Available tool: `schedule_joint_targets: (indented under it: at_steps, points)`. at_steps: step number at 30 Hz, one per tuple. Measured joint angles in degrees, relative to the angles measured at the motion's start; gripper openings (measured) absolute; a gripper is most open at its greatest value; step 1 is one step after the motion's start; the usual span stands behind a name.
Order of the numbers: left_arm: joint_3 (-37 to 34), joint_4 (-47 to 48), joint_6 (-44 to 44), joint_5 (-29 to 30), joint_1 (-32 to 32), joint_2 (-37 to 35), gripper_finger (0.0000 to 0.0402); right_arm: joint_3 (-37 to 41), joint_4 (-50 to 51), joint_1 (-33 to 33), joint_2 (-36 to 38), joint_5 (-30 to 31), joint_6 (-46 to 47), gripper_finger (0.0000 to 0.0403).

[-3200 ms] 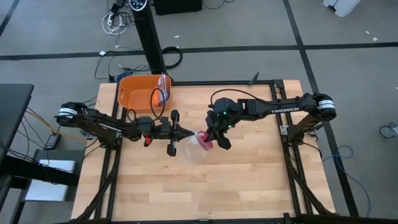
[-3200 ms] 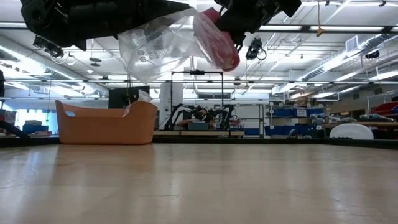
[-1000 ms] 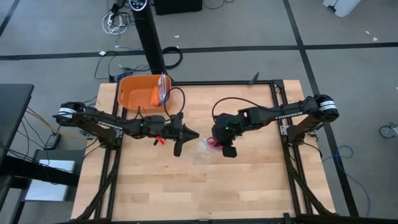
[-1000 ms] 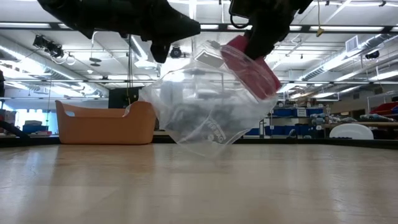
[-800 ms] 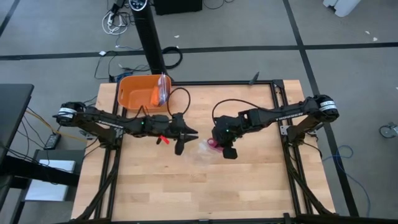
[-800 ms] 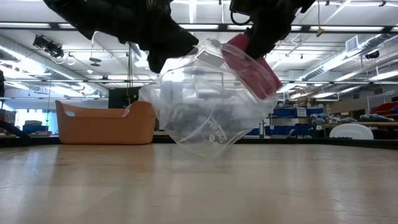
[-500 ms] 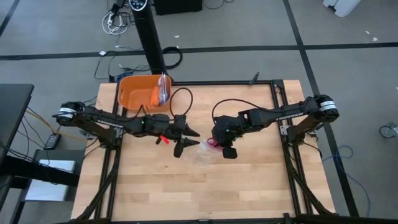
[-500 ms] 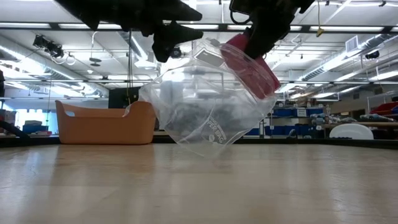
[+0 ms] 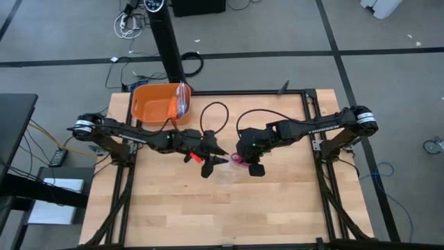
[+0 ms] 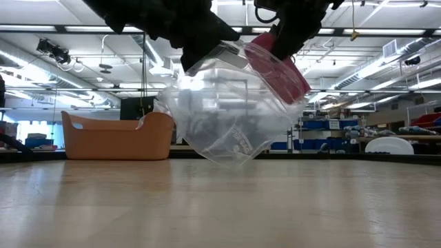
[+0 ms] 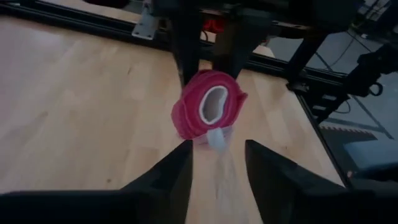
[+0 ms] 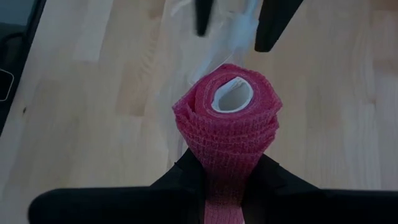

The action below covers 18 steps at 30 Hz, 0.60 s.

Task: Roll bandage
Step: Put the pink bandage into the transparent zip bag

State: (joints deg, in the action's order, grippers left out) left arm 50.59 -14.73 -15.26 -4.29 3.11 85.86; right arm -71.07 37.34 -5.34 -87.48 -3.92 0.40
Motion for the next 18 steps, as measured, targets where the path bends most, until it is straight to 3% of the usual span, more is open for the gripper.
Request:
schedule_joint_targets:
  at_steps: [7,18]
  points:
    - [0.0,1.5,4.4,0.6,0.1,0.0,0.0015,0.0,0.2,-0.9,0.0,0.0,0.0,0.0058]
    - [0.0,1.7,4.7,6.6,0.1,0.0,0.0003,0.0,1.3,-2.1,0.0,2.6,1.0,0.0058]
